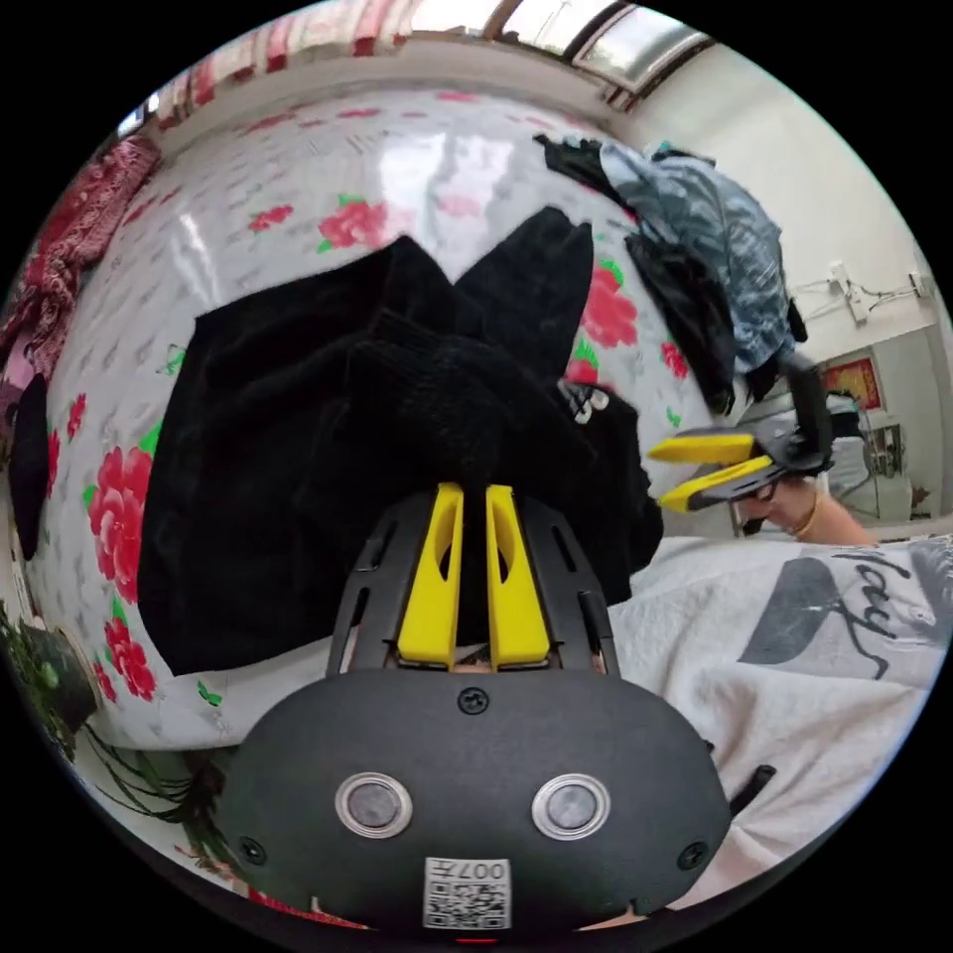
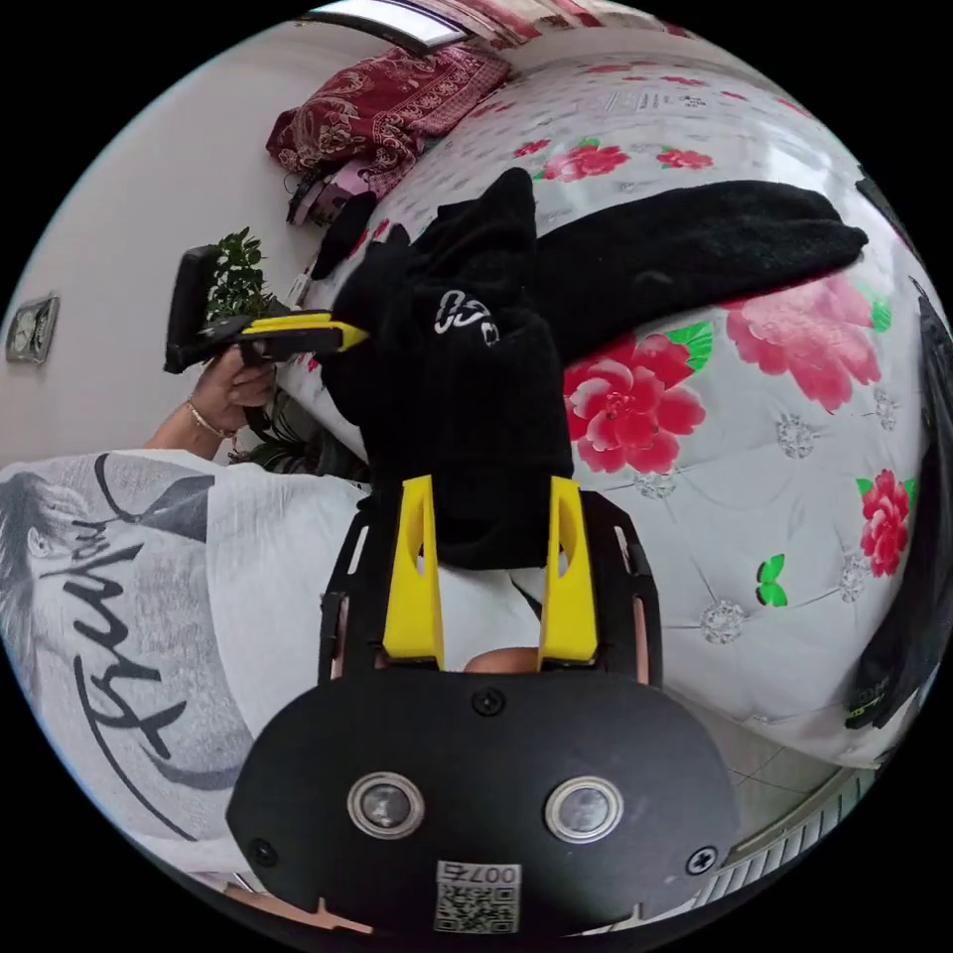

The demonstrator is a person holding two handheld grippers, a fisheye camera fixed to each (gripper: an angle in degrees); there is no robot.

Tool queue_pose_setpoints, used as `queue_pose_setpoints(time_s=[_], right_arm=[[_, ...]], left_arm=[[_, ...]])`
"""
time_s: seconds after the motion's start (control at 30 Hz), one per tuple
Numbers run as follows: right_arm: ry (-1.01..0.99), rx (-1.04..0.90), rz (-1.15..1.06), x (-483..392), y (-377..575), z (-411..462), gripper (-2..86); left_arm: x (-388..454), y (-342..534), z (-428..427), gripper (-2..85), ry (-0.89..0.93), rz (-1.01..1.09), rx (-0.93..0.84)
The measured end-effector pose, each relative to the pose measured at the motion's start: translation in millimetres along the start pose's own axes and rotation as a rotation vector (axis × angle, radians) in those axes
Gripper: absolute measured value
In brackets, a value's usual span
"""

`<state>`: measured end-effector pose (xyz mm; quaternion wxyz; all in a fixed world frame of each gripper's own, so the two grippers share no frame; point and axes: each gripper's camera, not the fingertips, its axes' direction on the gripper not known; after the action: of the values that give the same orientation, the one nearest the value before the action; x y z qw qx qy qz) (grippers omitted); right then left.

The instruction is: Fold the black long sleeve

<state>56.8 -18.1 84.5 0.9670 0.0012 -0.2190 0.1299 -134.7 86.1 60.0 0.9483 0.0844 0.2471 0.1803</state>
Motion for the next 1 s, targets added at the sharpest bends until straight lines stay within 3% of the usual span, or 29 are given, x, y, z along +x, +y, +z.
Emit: queue_pose_setpoints(time_s=[0.13,0.2,0.3,0.37,0.47,0.53,0.6,0.73,0.9,1.0], right_arm=[[0.164,-0.021,-0.071,-11.3,-33.8,-5.8,3.9],[0.204,0.159,-0.158,-23.0,-41.9,-62.0,1.9],[0.243,0.402,-0.158,-25.8,-37.3,-147.8,0.8],[0.327,0.533,-0.187,-31.4,-23.4,-189.4,0.7],[0.356,0.751,-0.135,-18.8,10.4,-241.5,1.2],[0.324,0.745,-0.052,7.9,21.4,-251.4,2.5],[0.172,0.657,0.072,58.9,32.4,-232.1,5.4],[-0.130,0.496,0.209,112.7,52.8,-158.8,8.5],[-0.084,0.431,0.470,159.0,89.2,-79.1,11.8],[-0.063,0.412,0.624,194.0,97.0,-57.2,12.7]], left_arm=[[-16.8,17.7,-92.2,2.6,0.193,-0.061,0.334],[-22.9,37.7,-161.4,2.1,0.266,-0.049,0.561],[-2.6,66.5,-228.2,1.9,0.119,0.040,0.696],[14.4,85.5,-250.8,2.0,0.140,0.159,0.752],[28.2,87.2,-231.0,2.8,0.261,0.279,0.575],[25.5,79.1,-187.6,3.5,0.263,0.232,0.397],[12.0,75.4,-128.4,4.1,0.225,0.132,0.228],[-9.2,71.2,-101.1,1.8,0.220,0.029,0.176],[-23.5,37.4,-120.0,1.4,0.027,0.058,0.144],[-21.5,-6.6,-108.6,1.3,0.012,0.140,0.098]])
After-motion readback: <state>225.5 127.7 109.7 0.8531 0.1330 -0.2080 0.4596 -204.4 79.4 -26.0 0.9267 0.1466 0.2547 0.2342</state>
